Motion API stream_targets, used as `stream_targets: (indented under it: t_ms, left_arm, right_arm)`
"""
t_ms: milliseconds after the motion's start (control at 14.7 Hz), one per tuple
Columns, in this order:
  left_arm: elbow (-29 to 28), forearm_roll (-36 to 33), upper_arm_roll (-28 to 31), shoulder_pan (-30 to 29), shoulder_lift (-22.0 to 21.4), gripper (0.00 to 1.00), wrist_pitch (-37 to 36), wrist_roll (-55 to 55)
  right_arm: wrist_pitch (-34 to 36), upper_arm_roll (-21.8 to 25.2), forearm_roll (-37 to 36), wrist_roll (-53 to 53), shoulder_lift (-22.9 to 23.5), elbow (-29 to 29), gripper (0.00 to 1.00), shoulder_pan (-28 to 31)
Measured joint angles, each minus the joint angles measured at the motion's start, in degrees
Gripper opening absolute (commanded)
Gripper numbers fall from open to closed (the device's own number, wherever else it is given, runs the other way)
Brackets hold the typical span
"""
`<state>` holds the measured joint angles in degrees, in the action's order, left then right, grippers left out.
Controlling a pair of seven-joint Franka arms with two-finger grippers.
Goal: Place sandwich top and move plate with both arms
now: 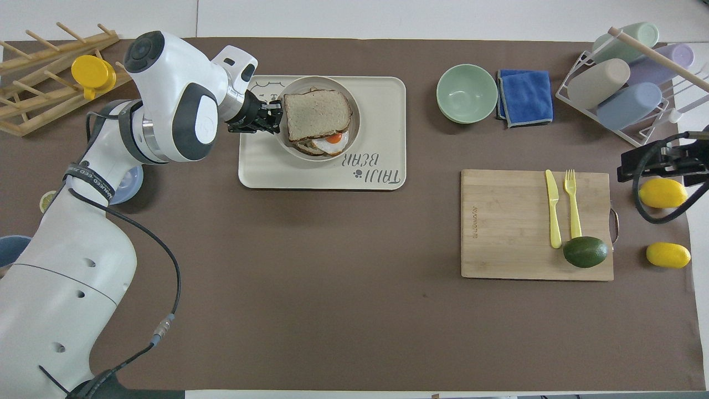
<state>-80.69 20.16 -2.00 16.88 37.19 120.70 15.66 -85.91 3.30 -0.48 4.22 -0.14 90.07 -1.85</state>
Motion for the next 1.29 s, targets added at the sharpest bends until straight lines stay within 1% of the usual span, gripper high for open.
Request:
stream_targets:
  t_ms: [339,475,611,814,1018,1289]
  left_arm:
    - [0.48,-1.68,0.35,-0.31,-1.69,1.00,-0.88,-0.58]
    - [1.00,-2.12,0.79,-1.06,-3.83,1.00,-2.14,-0.62]
    - [1.21,-3.08,3.12,-1.96,-7.38,1.00,-5.96,-0.62]
    - [1.38,-8.44,6.48,-3.17,-13.75,1.00,-13.41,-1.12]
    - [1.34,-14.49,7.23,-3.42,-19.06,1.00,-19.88,-1.11]
    - [1.33,-15.58,7.44,-5.16,-25.28,1.00,-28.08,-1.11]
  right_arm:
    - [0.00,0.00,0.00,0.00,0.00,0.00,1.00,0.00]
    - [0.00,0.00,0.00,0.00,0.00,0.00,1.00,0.00]
    - [0.00,0.00,0.00,0.00,0.00,0.00,1.00,0.00]
    - [0.00,0.00,0.00,0.00,0.00,0.00,1.00,0.00]
    - [0.00,0.00,0.00,0.00,0.00,0.00,1.00,0.00]
    - [0.00,0.00,0.00,0.00,0.00,0.00,1.00,0.00]
